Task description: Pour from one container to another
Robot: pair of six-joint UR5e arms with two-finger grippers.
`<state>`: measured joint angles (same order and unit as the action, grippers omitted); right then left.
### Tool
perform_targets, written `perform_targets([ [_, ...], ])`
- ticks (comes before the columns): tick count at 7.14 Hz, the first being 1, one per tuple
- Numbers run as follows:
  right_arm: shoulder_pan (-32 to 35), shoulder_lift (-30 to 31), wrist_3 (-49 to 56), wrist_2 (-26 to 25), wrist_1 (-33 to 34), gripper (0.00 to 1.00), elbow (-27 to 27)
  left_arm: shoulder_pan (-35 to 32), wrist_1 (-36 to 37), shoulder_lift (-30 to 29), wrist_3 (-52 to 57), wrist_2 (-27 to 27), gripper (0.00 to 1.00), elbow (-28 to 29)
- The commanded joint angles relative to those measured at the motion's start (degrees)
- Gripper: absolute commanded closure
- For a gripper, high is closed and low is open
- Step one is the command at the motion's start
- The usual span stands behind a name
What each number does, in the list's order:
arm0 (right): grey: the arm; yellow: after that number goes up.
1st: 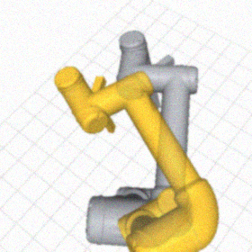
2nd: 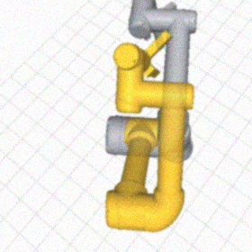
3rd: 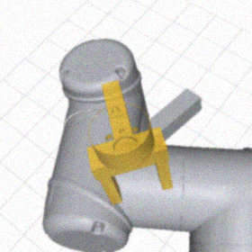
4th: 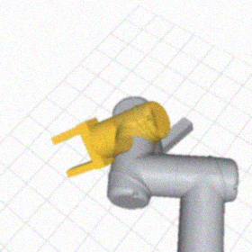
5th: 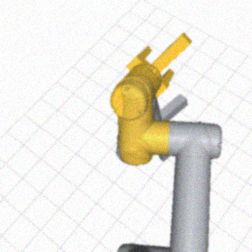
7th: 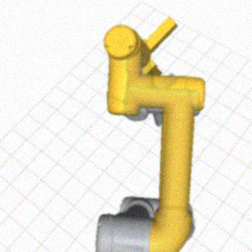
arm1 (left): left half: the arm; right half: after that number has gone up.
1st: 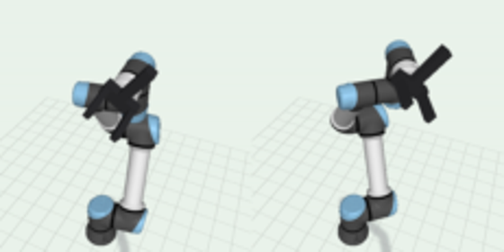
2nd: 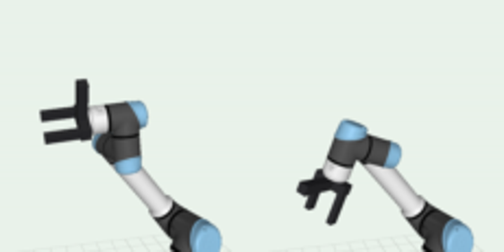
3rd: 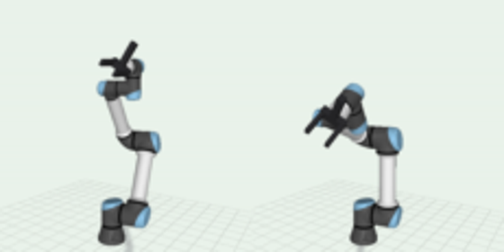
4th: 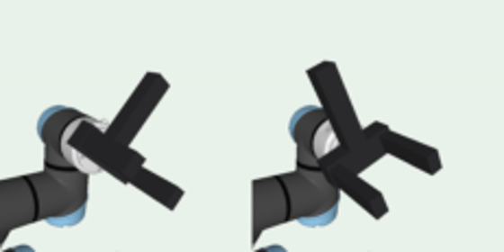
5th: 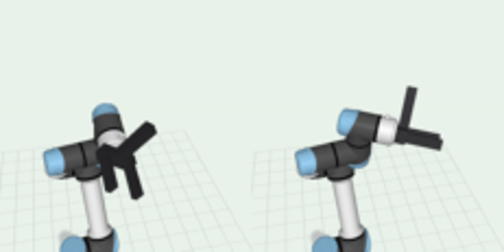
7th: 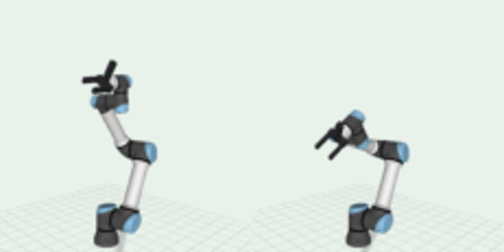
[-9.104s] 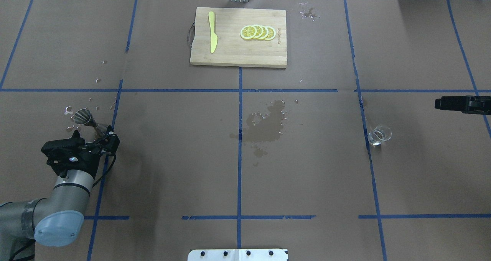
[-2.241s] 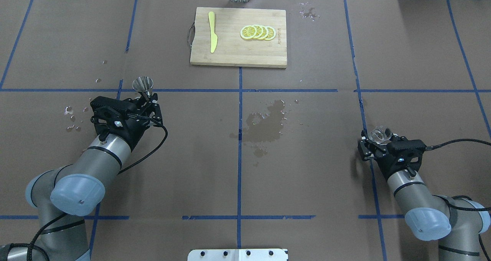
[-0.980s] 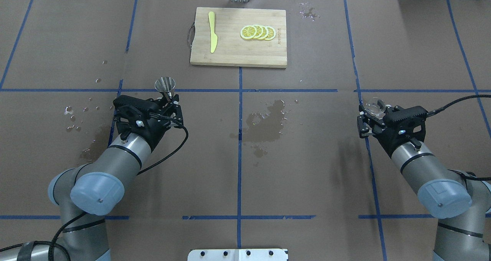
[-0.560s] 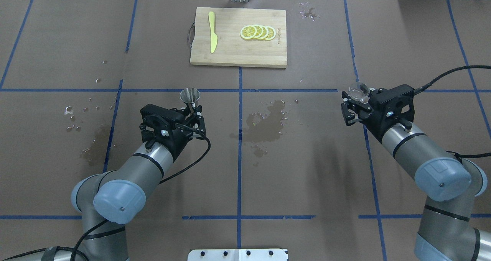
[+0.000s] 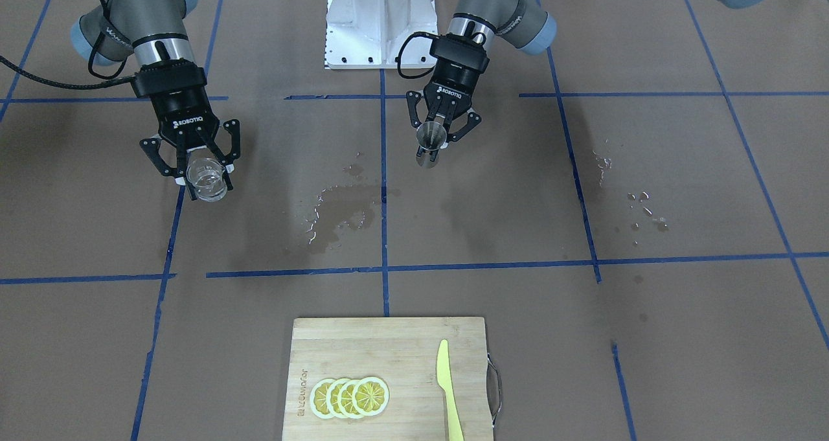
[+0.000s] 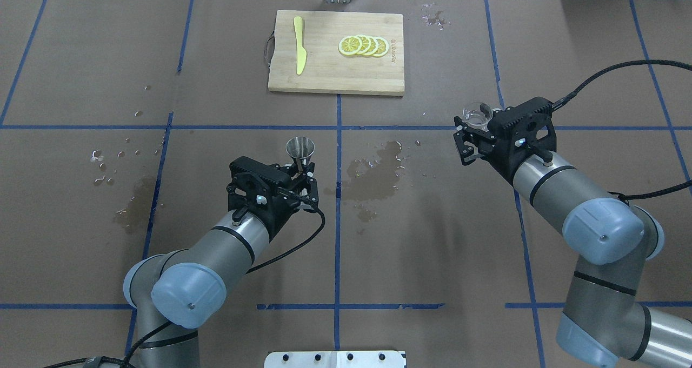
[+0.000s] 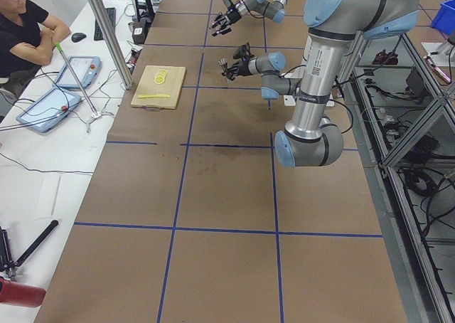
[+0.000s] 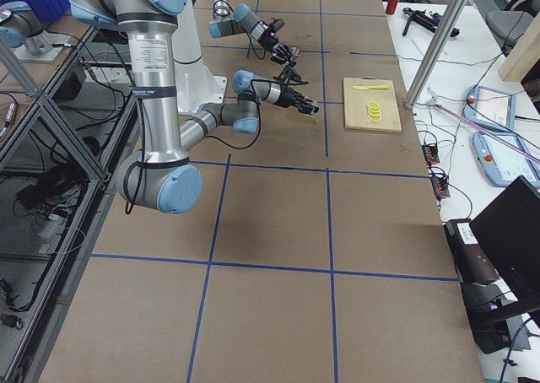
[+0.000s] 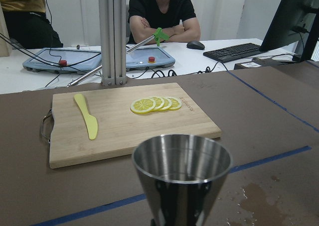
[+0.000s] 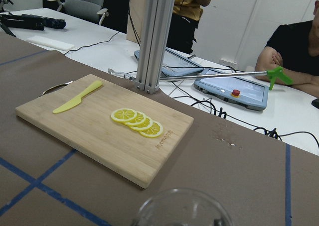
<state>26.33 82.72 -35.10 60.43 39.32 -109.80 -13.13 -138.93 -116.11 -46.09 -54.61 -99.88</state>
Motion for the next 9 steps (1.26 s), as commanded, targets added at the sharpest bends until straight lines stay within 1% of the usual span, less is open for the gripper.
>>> perform_targets([
  [1,0.0,-3.0,5.5,-0.1,5.1,1.00,-1.6,0.0,-3.2,-1.8,6.3,-4.5,1.00,1.3],
  [2,0.0,-6.2,7.4,-0.1,12.3,1.00,-4.3,0.1,-5.5,-3.5,7.0,-6.3,1.00,4.0],
  [3,-0.7,-8.6,9.4,0.1,19.8,1.00,-6.5,0.0,-5.6,-5.3,7.0,-6.3,1.00,6.1],
  [4,-1.4,-11.4,13.1,-0.8,24.8,1.00,-7.4,-0.2,-5.6,-5.5,7.1,-6.4,1.00,6.4],
  [5,-3.1,-11.7,14.0,-4.3,27.3,1.00,-7.8,-0.3,-5.6,-5.6,7.1,-6.5,1.00,6.5],
  [6,-5.0,-12.5,18.9,-7.3,29.0,1.00,-7.9,-0.3,-5.6,-5.7,7.1,-7.1,1.00,6.5],
  [8,-7.1,-13.1,21.1,-8.3,29.2,1.00,-7.8,-0.3,-5.6,-6.5,7.1,-7.6,1.00,7.5],
  [9,-7.7,-13.6,21.3,-8.6,29.3,1.00,-7.8,-0.3,-5.6,-9.6,7.0,-7.4,1.00,9.9],
])
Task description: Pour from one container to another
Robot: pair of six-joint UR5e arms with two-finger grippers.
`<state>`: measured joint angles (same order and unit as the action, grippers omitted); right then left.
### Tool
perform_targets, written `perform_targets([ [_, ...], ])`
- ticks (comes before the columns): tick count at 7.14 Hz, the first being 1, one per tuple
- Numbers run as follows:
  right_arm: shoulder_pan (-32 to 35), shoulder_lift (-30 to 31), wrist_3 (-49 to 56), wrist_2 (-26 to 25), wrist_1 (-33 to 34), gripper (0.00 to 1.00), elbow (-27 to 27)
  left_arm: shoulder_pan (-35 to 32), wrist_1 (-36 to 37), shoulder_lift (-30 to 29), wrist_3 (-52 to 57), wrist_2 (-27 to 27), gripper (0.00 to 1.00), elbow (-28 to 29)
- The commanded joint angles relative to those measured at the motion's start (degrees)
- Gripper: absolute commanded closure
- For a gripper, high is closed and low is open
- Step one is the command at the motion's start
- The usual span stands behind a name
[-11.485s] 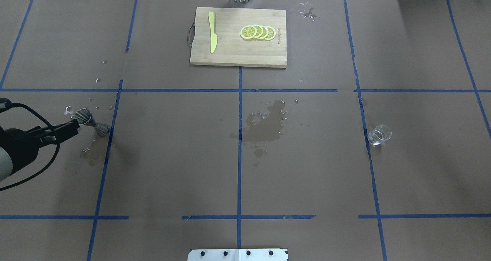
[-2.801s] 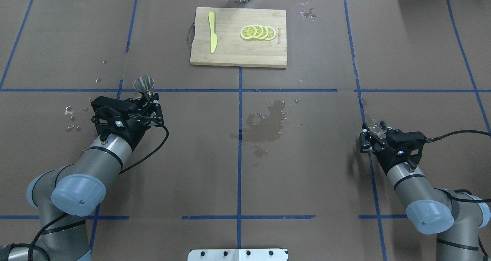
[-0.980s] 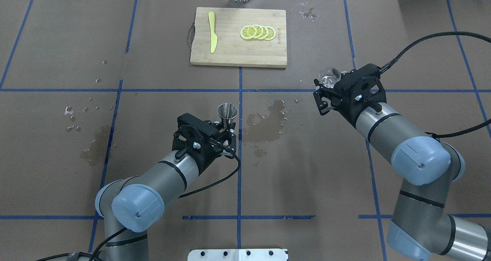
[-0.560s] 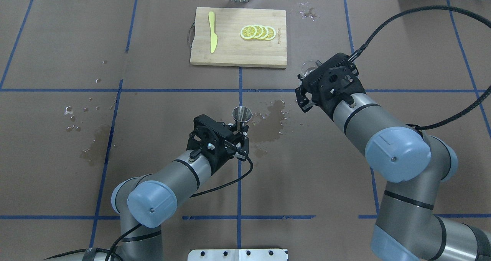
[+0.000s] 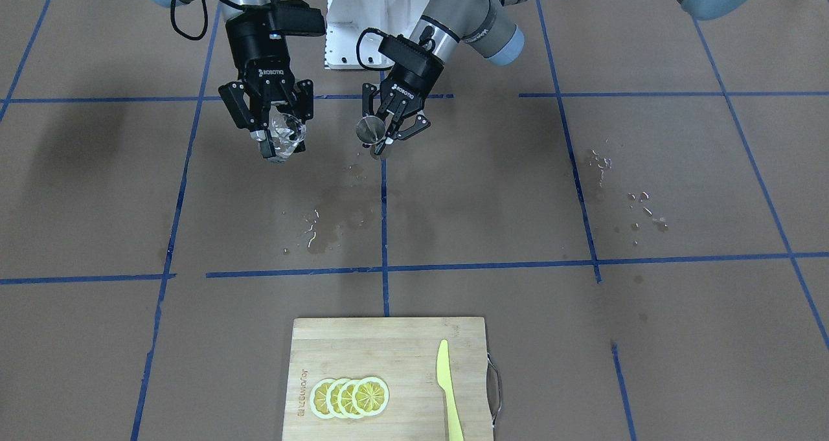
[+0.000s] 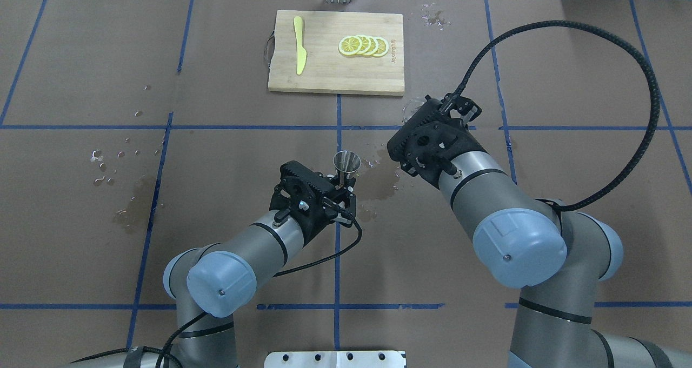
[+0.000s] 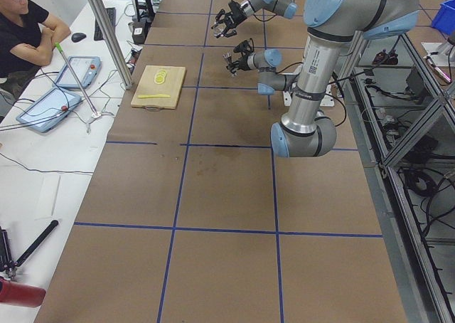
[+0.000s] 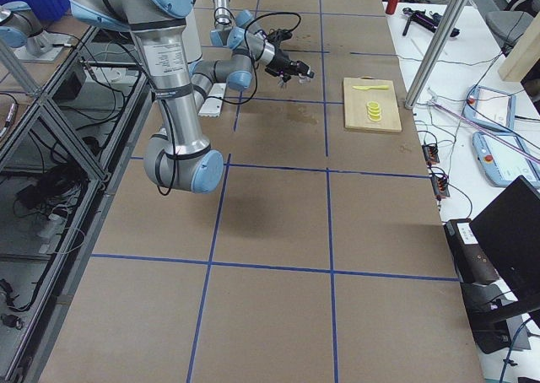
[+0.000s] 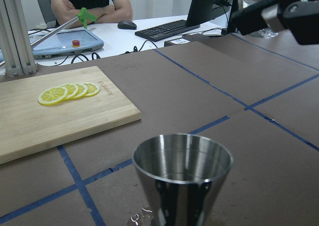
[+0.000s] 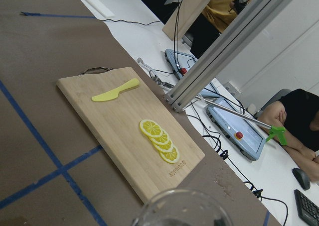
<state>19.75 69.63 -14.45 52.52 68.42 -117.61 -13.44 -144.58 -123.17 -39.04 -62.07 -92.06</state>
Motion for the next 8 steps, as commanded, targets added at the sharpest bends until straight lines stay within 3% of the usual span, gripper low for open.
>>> perform_targets([
  [1,-1.4,-1.0,0.7,-0.7,0.2,1.00,0.1,0.0,0.0,-3.6,-0.2,0.1,1.00,2.7],
  [8,-1.6,-2.6,11.2,-2.9,3.6,1.00,-0.4,0.2,-0.1,-6.2,-0.2,0.0,1.00,4.9],
])
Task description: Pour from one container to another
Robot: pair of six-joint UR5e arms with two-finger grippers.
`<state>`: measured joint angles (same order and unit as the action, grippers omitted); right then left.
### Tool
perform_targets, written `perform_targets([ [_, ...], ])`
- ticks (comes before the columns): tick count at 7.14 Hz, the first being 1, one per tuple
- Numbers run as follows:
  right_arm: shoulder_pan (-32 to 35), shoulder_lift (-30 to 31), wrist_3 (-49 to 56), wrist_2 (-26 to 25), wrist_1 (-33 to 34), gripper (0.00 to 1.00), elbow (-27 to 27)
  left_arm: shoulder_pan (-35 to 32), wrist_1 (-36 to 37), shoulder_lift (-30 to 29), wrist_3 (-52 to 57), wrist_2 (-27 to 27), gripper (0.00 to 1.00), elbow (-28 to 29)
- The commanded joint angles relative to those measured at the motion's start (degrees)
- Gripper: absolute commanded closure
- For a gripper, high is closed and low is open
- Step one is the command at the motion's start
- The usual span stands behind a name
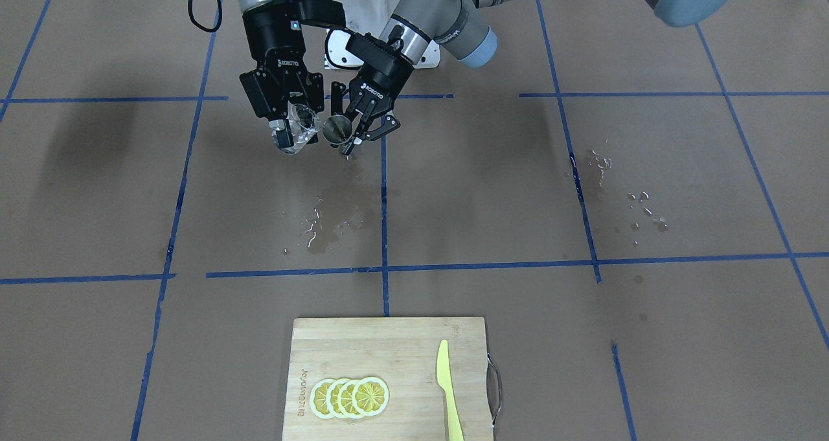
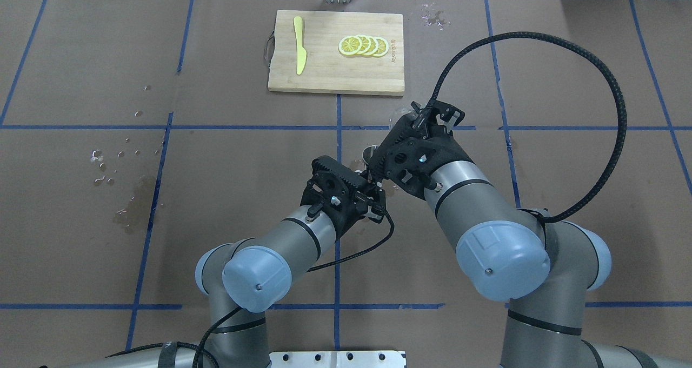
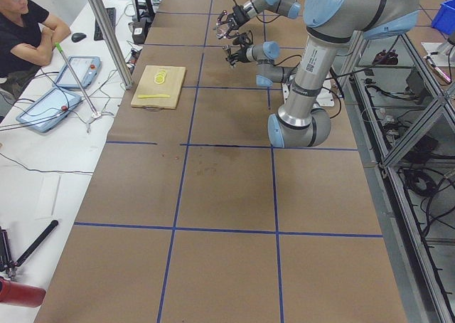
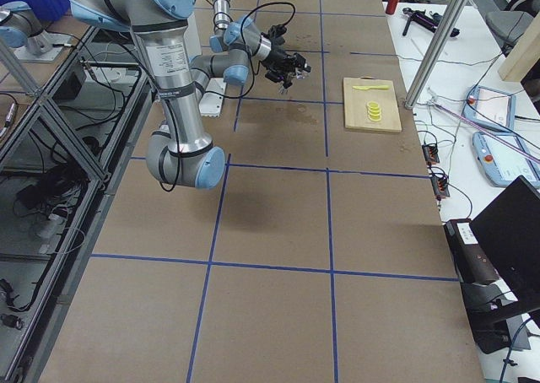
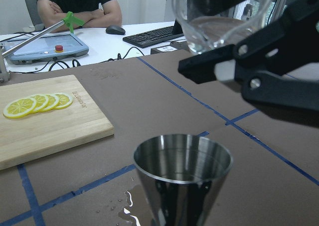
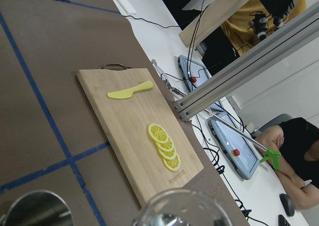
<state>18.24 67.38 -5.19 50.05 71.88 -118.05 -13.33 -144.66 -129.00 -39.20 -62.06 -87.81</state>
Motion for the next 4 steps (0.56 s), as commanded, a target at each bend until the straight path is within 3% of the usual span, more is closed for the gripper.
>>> perform_targets([
  [1,-0.1,-0.6,3.2,-0.4,0.2,1.00,0.0,0.1,0.0,-0.7,0.0,0.0,1.00,0.7],
  [4,-0.5,-1.6,11.1,-2.7,1.9,1.00,0.2,0.1,0.0,-1.0,0.0,0.0,1.00,0.8],
])
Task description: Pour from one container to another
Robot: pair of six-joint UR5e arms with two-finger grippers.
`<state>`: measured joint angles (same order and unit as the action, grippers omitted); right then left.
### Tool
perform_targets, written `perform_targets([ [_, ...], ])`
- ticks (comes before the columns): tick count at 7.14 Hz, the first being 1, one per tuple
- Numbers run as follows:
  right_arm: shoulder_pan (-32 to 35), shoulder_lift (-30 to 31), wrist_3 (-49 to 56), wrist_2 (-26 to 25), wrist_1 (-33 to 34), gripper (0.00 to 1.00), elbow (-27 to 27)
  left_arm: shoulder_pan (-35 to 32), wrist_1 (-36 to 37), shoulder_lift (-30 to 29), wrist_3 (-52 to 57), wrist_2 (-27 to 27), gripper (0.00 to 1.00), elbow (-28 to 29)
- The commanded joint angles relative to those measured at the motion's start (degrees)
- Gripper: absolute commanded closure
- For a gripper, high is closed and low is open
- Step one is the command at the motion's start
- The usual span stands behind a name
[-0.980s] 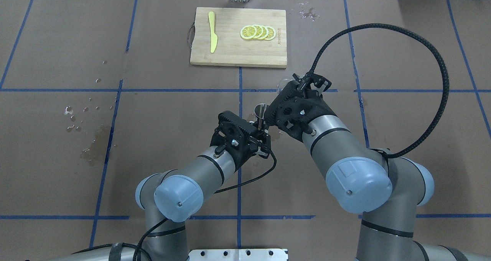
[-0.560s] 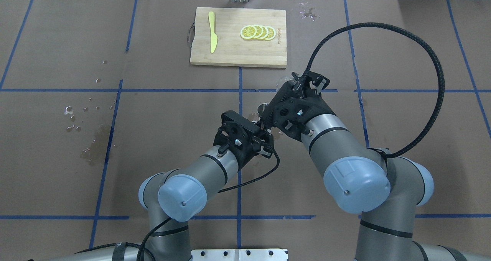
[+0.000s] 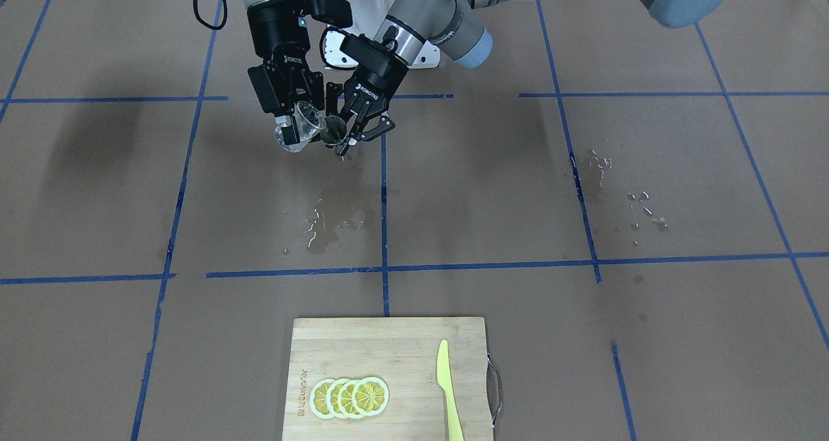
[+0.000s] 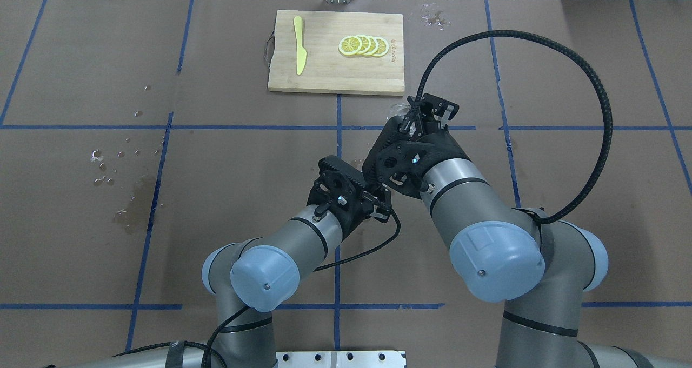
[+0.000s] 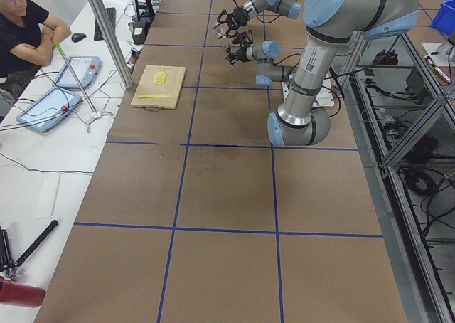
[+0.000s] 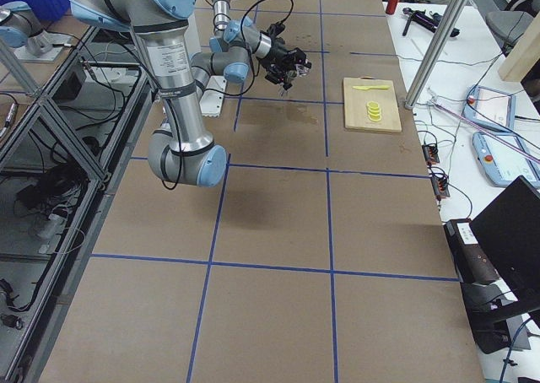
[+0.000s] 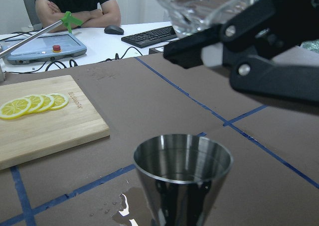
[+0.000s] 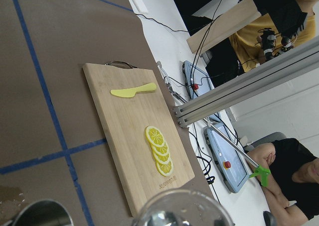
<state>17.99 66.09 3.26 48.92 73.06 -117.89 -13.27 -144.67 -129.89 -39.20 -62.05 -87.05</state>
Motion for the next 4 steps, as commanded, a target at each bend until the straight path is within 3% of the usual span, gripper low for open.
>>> perform_targets([
  [1,-0.3,-0.3,6.3,-3.3,0.7,1.00,0.0,0.0,0.0,0.0,0.0,0.0,1.00,0.0],
  [4,-1.0,-0.8,10.0,-5.9,0.7,1.00,0.0,0.0,0.0,0.0,0.0,0.0,1.00,0.0],
])
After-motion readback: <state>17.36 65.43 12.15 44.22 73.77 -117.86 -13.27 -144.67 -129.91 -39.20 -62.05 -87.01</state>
